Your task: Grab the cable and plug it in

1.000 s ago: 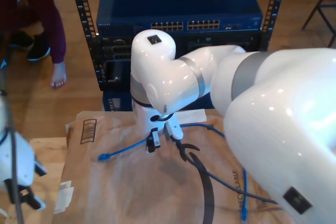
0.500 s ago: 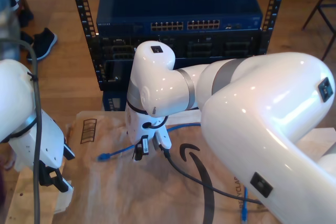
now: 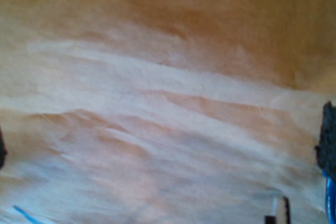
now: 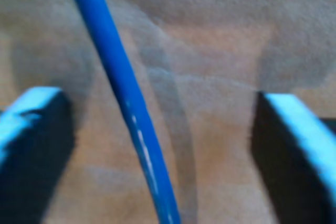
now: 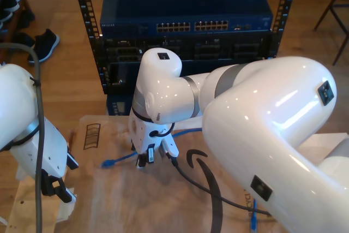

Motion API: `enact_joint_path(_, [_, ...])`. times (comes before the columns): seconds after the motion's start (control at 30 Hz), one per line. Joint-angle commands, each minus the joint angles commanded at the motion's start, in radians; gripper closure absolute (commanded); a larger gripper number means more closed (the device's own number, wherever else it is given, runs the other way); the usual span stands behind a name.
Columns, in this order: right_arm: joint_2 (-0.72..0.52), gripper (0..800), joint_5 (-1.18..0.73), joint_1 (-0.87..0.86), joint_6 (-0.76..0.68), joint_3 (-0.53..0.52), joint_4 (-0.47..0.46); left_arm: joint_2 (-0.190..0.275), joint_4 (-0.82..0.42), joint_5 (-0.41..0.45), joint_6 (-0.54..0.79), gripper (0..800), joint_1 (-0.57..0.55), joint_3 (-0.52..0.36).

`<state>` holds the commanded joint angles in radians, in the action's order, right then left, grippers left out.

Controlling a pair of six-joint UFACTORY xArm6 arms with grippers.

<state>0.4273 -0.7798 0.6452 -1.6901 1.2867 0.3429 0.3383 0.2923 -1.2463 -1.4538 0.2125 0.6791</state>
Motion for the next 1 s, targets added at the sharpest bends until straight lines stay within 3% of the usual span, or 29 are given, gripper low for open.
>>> enact_joint_path(0.03, [-0.003, 720, 0.032, 0.002, -0.002, -0.015, 0.009, 0.0, 0.0, 0.0, 0.0, 0, 0.0, 0.002])
enact_joint_path(0.1, [-0.012, 798, 0.1, 0.005, -0.003, -0.055, 0.02, 0.0, 0.0, 0.0, 0.0, 0, 0.0, 0.003])
enact_joint_path(0.33, [-0.115, 798, 0.012, -0.012, -0.006, -0.092, 0.031, 0.006, 0.066, -0.023, 0.003, 0, 0.002, 0.051])
enact_joint_path(0.6, [-0.489, 798, -0.138, -0.153, -0.005, -0.365, 0.123, 0.02, 0.344, -0.203, 0.014, 0, 0.008, 0.158])
enact_joint_path(0.7, [-0.611, 798, -0.264, -0.209, 0.008, -0.417, 0.235, 0.041, 0.416, -0.298, 0.052, 0, 0.012, 0.169])
enact_joint_path(0.87, [-0.707, 798, -0.446, -0.307, 0.094, -0.416, 0.474, 0.043, 0.539, -0.385, 0.13, 0, 0.06, 0.193])
enact_joint_path(1.0, [-0.74, 798, -0.47, -0.321, 0.123, -0.411, 0.534, 0.043, 0.646, -0.466, 0.17, 1, 0.103, 0.212])
